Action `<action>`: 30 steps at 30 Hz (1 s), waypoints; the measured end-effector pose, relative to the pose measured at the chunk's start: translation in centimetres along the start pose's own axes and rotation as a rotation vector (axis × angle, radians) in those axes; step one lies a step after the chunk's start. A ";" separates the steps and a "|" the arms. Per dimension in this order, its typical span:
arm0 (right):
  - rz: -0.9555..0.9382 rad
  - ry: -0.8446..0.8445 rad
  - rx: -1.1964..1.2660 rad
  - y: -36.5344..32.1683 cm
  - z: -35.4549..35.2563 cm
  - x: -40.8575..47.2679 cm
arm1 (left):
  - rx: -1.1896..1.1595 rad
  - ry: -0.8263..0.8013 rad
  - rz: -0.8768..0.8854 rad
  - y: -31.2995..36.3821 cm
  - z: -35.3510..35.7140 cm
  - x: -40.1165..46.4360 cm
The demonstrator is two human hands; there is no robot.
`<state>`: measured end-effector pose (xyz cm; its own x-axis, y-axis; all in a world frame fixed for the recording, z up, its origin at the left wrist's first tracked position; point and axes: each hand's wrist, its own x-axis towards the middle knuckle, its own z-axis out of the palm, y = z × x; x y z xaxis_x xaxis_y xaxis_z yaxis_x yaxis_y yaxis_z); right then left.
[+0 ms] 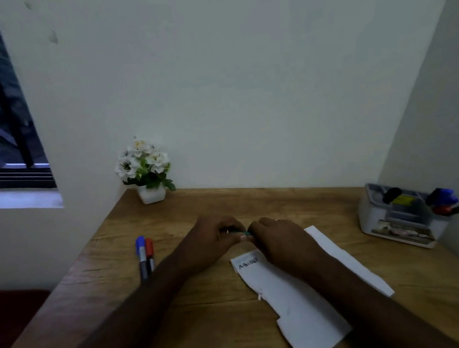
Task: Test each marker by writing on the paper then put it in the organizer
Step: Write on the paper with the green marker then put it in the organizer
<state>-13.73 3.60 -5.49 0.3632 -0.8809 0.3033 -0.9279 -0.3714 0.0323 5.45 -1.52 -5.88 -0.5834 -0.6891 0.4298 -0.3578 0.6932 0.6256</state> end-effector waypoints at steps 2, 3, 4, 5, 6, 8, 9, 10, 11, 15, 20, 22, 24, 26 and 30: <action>0.019 0.010 0.045 0.9 0.2 -0.9 | -0.032 -0.025 -0.005 0.0 1.0 0.9; 0.019 0.034 0.056 1.3 0.4 -1.3 | -0.034 -0.039 -0.006 0.0 1.3 1.3; 0.013 0.060 0.042 1.7 0.6 -1.6 | -0.033 -0.048 -0.003 0.0 1.6 1.6; 0.003 0.091 0.018 2.2 0.9 -1.8 | -0.032 -0.048 -0.001 -0.1 1.8 1.8; -0.004 0.127 -0.006 2.6 1.0 -1.9 | -0.034 -0.045 -0.001 -0.2 2.0 2.1; 0.004 0.179 -0.025 3.1 1.4 -1.7 | -0.034 -0.045 0.007 -0.4 2.1 2.4; 0.012 0.182 -0.015 3.2 1.6 -1.5 | -0.032 -0.049 0.017 -0.4 2.1 2.5; 0.028 0.158 0.011 3.3 1.4 -1.3 | -0.030 -0.048 0.023 -0.6 2.0 2.5; 0.038 0.129 0.054 3.4 1.2 -1.2 | -0.024 -0.038 0.022 -0.8 1.9 2.5; 0.053 0.089 0.318 4.4 0.2 -1.8 | 0.006 0.105 -0.060 -2.1 1.3 2.2; 0.165 0.319 1.292 4.9 0.0 -2.0 | 0.081 0.023 -0.078 -2.4 2.2 2.3; 0.192 0.256 1.556 4.4 -0.1 -2.1 | 0.116 -0.029 -0.078 -2.7 2.5 2.4; 0.146 0.258 1.518 3.8 -0.2 -2.4 | 0.139 -0.063 -0.073 -3.0 2.6 2.4; 0.162 0.269 1.339 3.2 0.2 -2.6 | 0.136 -0.089 -0.076 -3.2 2.7 2.2; 0.361 0.167 1.195 2.3 0.8 -2.9 | 0.115 -0.132 -0.093 -3.5 2.6 2.1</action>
<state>-16.89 5.06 -7.02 0.0086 -0.9721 0.2346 -0.2847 -0.2273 -0.9313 3.60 -4.87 -8.85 -0.6322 -0.7225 0.2798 -0.4909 0.6530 0.5768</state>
